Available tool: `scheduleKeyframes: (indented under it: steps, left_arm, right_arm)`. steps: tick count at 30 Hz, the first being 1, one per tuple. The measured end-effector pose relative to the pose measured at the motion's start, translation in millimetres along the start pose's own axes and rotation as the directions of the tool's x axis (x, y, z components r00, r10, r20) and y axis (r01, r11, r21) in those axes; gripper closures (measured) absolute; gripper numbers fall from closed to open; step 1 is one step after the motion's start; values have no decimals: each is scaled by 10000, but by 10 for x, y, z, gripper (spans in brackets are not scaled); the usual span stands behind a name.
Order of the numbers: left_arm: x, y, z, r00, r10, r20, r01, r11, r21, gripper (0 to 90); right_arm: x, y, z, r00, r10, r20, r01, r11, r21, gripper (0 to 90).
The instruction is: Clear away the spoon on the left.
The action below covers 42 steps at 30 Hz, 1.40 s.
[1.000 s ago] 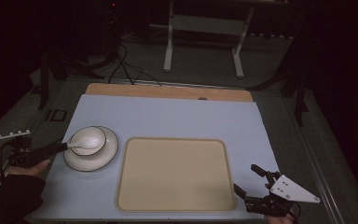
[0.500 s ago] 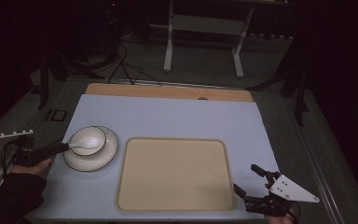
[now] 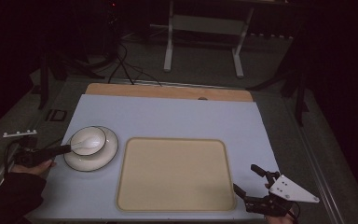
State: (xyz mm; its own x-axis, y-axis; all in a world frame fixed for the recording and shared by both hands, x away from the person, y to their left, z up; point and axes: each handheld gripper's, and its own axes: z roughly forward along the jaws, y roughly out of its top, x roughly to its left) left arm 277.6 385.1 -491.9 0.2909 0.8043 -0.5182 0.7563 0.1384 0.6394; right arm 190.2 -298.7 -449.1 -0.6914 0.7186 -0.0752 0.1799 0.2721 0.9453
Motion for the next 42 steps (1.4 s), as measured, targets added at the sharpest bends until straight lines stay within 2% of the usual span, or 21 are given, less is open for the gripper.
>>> scheduleKeyframes:
  steps: [9,16,20,29,36,42]
  left_arm:
    - [-49,15,9,9977,622,286,-637,9964,558,843]
    - [-111,7,6,9950,1001,35,-1002,9933,583,851]
    - [-154,3,-7,9943,1055,-174,-1045,9932,509,854]
    - [-239,-33,-50,9933,1093,-373,-1081,9936,331,855]
    - [-308,-20,-128,9922,1215,-283,-1213,9926,86,856]
    - [-372,-7,-210,9915,1224,-435,-1227,9924,-46,856]
  right_arm:
    - [-3,2,-10,10000,37,48,-37,10000,-86,134]
    - [-3,0,-2,10000,14,36,-14,10000,-13,134]
    - [-8,-1,-5,10000,56,61,-55,10000,-33,135]
    - [-14,-4,-4,9999,104,30,-104,9999,-13,135]
    - [-14,-3,-6,9999,116,50,-116,9999,-17,135]
    - [-19,-4,-11,9999,104,40,-104,9999,-80,135]
